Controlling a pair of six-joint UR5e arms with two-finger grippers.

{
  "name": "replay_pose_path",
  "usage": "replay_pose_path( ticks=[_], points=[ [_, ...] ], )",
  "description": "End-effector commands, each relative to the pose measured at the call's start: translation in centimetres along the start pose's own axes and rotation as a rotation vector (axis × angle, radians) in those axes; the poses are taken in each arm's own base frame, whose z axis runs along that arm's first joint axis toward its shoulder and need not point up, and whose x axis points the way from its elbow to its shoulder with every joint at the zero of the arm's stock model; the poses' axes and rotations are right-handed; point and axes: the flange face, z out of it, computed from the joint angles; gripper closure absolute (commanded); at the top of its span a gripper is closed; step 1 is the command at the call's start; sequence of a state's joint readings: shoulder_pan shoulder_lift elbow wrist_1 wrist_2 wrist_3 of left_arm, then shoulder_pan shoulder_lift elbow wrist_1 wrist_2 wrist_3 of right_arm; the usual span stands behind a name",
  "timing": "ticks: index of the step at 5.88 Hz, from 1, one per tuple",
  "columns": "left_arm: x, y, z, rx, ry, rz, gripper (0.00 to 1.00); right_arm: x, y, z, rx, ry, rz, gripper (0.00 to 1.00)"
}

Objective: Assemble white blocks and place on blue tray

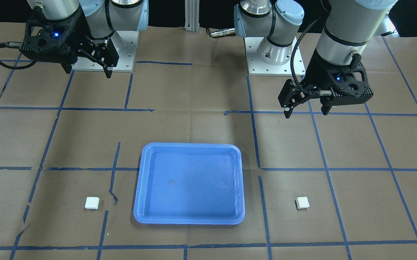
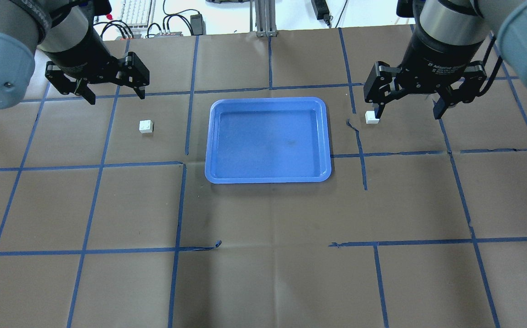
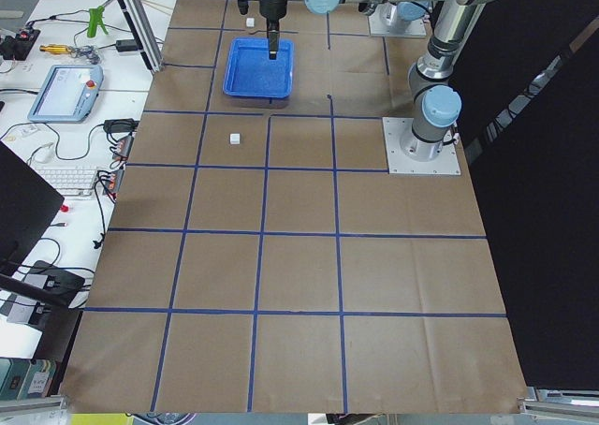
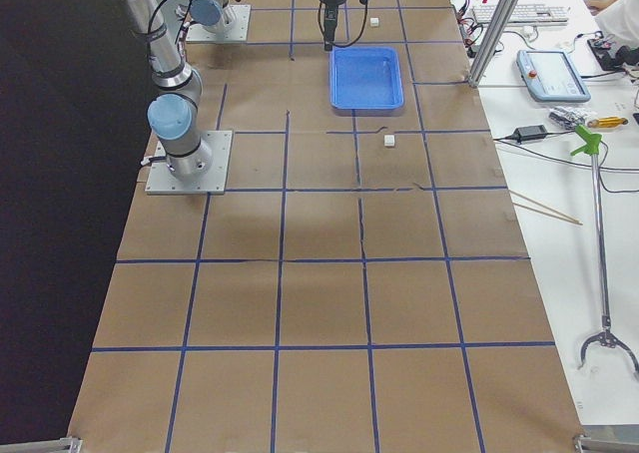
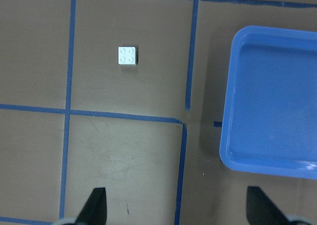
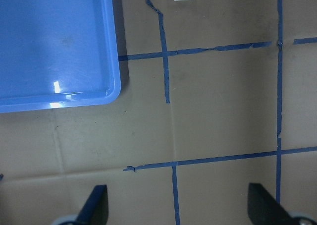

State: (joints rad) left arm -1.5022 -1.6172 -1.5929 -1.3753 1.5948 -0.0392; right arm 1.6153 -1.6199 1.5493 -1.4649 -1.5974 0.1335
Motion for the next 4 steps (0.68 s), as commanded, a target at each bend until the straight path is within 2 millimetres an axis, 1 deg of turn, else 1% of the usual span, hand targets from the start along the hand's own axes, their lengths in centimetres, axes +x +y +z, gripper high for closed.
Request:
replay_pose_path(
  ticks=[1, 2, 3, 4],
  points=[
    [-3.0, -3.7, 4.5, -0.020, -0.005, -0.023, 0.00, 0.0, 0.0, 0.1, -0.002, -0.003, 0.000, 0.00],
    [-3.0, -6.2, 8.6, -0.025, -0.005, -0.007, 0.00, 0.0, -0.1, 0.1, -0.002, -0.002, 0.000, 0.00],
    [-3.0, -8.9, 14.6, 0.040, -0.007, 0.074, 0.00, -0.1, -0.1, 0.1, -0.001, -0.005, 0.001, 0.00],
    [-2.9, -10.8, 19.3, 0.016, -0.007, 0.086, 0.00, 0.0, -0.1, 0.1, -0.002, -0.003, 0.001, 0.00]
  ],
)
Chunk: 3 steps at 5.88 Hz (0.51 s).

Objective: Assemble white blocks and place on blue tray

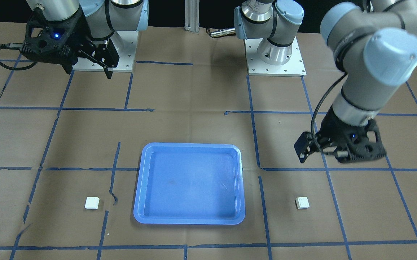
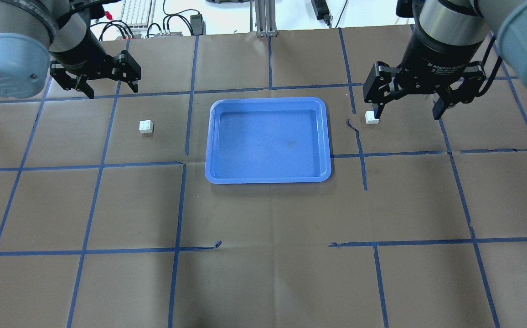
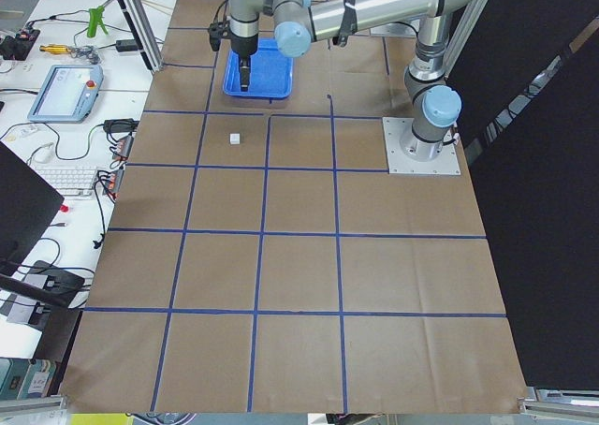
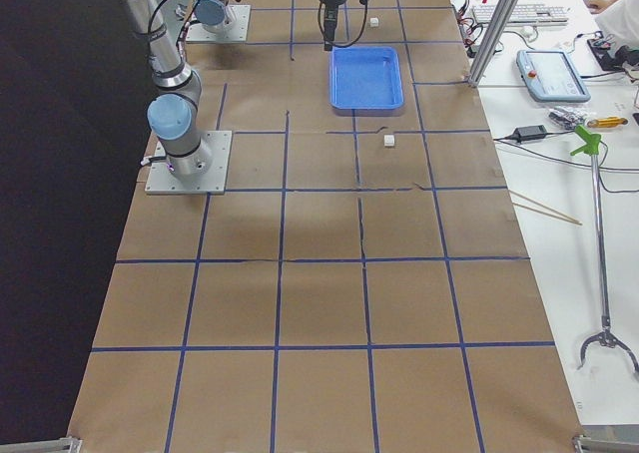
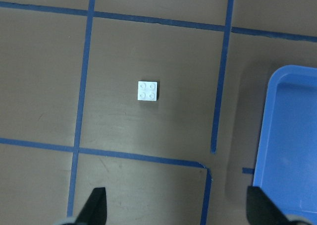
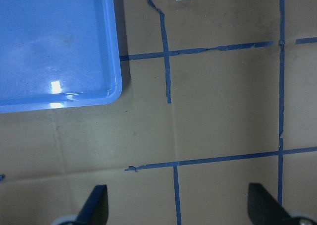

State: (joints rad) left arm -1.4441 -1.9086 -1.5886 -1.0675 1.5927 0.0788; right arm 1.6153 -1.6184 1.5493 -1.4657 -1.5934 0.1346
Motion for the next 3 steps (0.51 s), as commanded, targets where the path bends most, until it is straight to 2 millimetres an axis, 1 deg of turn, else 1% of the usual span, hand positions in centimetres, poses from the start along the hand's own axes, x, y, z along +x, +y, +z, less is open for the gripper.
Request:
replay_pose_path(
  ticks=[1, 2, 3],
  points=[
    [-0.3, -2.2, 8.0, -0.025, -0.005, 0.022, 0.00, 0.1, 0.0, 0.0, 0.000, 0.008, -0.001, 0.00],
    [-1.8, -2.4, 12.3, -0.078, 0.000, -0.004, 0.00, 0.2, 0.1, -0.1, 0.000, 0.014, -0.006, 0.00],
    [-2.1, -1.9, 14.1, -0.103, -0.001, -0.005, 0.00, 0.1, 0.0, 0.1, -0.004, 0.012, -0.006, 0.00]
  ],
)
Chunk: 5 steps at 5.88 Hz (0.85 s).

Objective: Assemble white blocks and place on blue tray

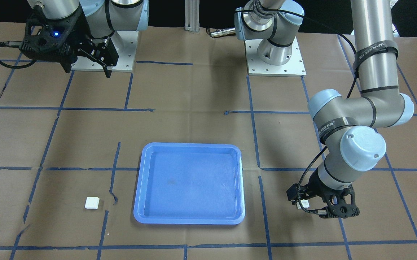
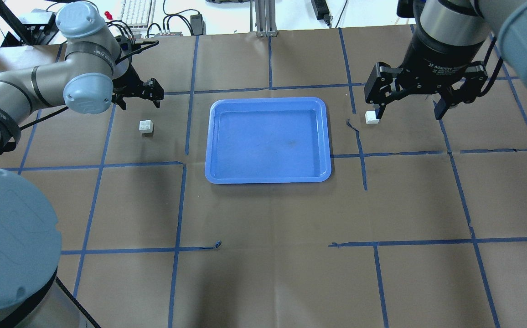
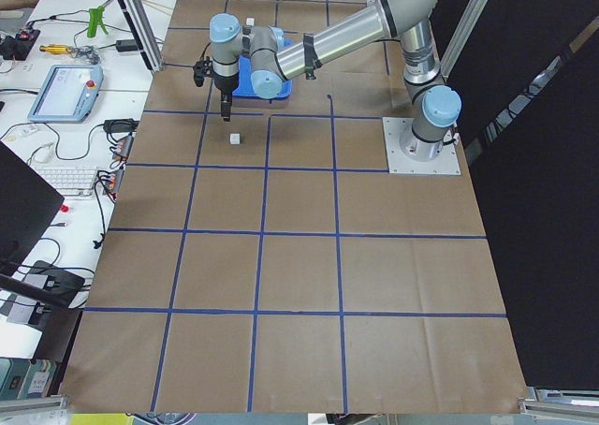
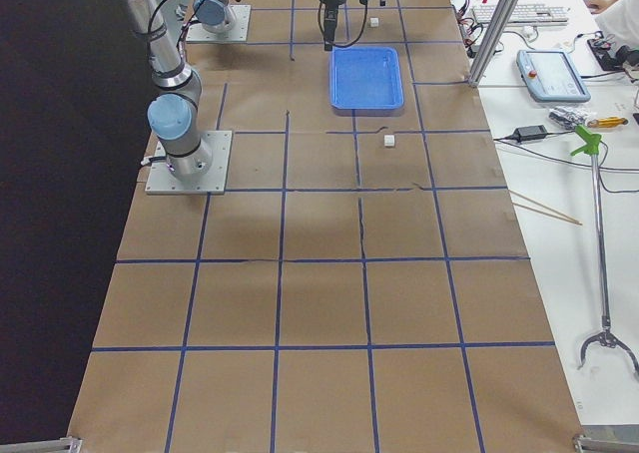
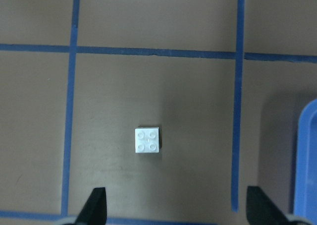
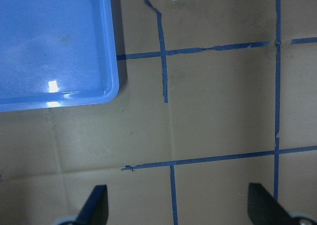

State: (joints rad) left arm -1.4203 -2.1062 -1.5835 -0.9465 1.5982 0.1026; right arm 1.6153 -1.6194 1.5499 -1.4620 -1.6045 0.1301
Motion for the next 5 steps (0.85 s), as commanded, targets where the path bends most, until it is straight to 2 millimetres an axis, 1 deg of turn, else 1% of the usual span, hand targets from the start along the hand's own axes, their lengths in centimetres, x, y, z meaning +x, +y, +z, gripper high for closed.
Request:
replay_pose_path(
  ticks=[1, 2, 3, 4, 5],
  points=[
    [-0.5, 0.3, 4.4, -0.059, 0.005, -0.009, 0.01, -0.1, 0.0, 0.2, -0.009, -0.005, 0.000, 0.00],
    [-0.5, 0.1, 6.1, -0.065, 0.008, -0.009, 0.01, -0.3, 0.1, -0.1, -0.004, -0.013, -0.047, 0.00],
    [-0.5, 0.2, 6.7, -0.073, 0.010, 0.002, 0.01, 0.1, -0.1, -0.1, 0.001, -0.014, -0.225, 0.00],
    [-0.5, 0.2, 6.2, -0.067, 0.010, 0.023, 0.13, 0.0, -0.2, 0.3, -0.002, -0.016, -0.479, 0.00],
    [-0.5, 0.0, 5.9, -0.059, 0.010, 0.040, 0.57, 0.7, -1.4, 1.6, -0.026, -0.023, -0.687, 0.00]
  ],
)
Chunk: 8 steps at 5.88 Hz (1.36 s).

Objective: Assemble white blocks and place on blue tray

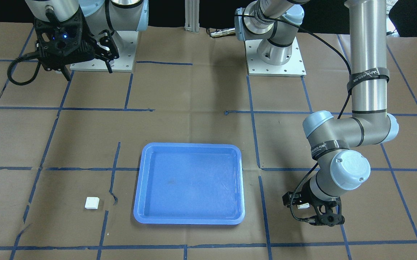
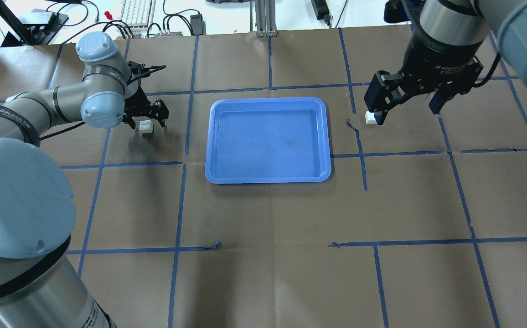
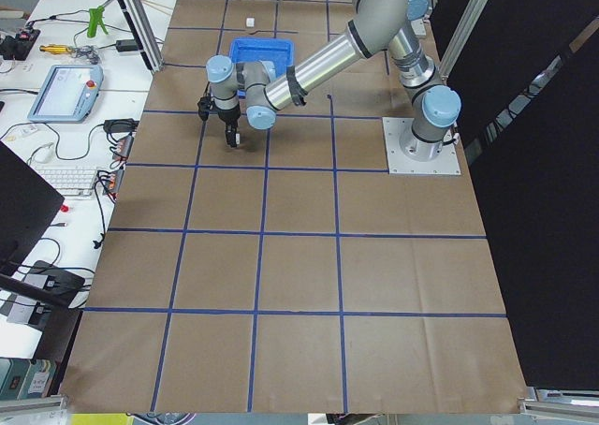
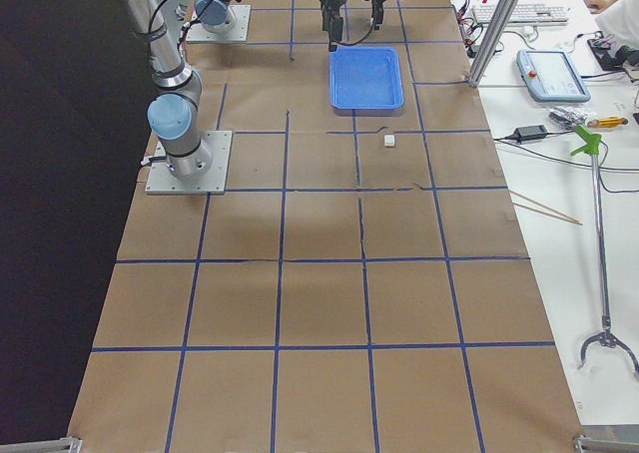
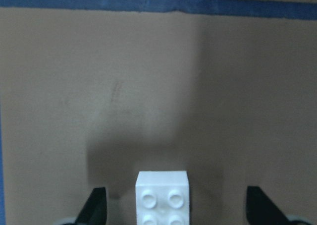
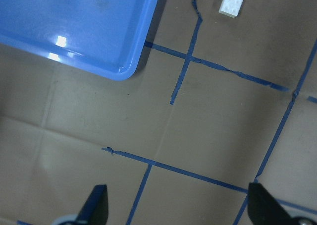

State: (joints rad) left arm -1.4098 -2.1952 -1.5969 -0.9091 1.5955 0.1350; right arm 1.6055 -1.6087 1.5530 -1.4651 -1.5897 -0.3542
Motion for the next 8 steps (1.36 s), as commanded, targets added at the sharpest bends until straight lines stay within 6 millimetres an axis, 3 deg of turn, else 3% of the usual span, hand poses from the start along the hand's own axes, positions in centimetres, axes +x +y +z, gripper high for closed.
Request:
replay_pose_path(
  ticks=[1, 2, 3, 4, 5, 6, 7, 8],
  points=[
    [0.0, -0.1, -0.2, 0.006, -0.001, 0.026, 0.86, 2.6, -0.9, 1.3, -0.018, -0.020, -0.413, 0.00],
    [-0.1, -0.4, -0.6, 0.015, -0.002, 0.027, 1.00, 4.4, -1.7, 1.7, 0.004, -0.006, -0.588, 0.00],
    [-0.2, -0.8, -1.9, 0.039, -0.006, 0.034, 1.00, 5.3, -3.2, 3.0, 0.021, -0.028, -0.799, 0.00],
    [0.0, -0.2, -4.0, 0.066, -0.012, 0.088, 1.00, 6.5, -5.5, 2.9, 0.050, -0.021, -1.015, 0.00],
    [1.9, 0.9, -7.0, 0.099, -0.013, 0.242, 1.00, 8.9, -8.4, 3.4, 0.055, -0.021, -1.159, 0.00],
    [4.4, 1.5, -8.2, 0.121, -0.030, 0.554, 1.00, 11.2, -10.2, 3.9, 0.078, 0.003, -1.215, 0.00],
    [4.8, 1.4, -9.0, 0.135, -0.056, 0.870, 1.00, 12.7, -11.2, 5.5, 0.125, -0.026, -1.202, 0.00],
    [6.2, 1.6, -9.3, 0.136, -0.065, 1.036, 1.00, 14.9, -12.7, 9.0, 0.157, -0.095, -1.174, 0.00]
  ],
)
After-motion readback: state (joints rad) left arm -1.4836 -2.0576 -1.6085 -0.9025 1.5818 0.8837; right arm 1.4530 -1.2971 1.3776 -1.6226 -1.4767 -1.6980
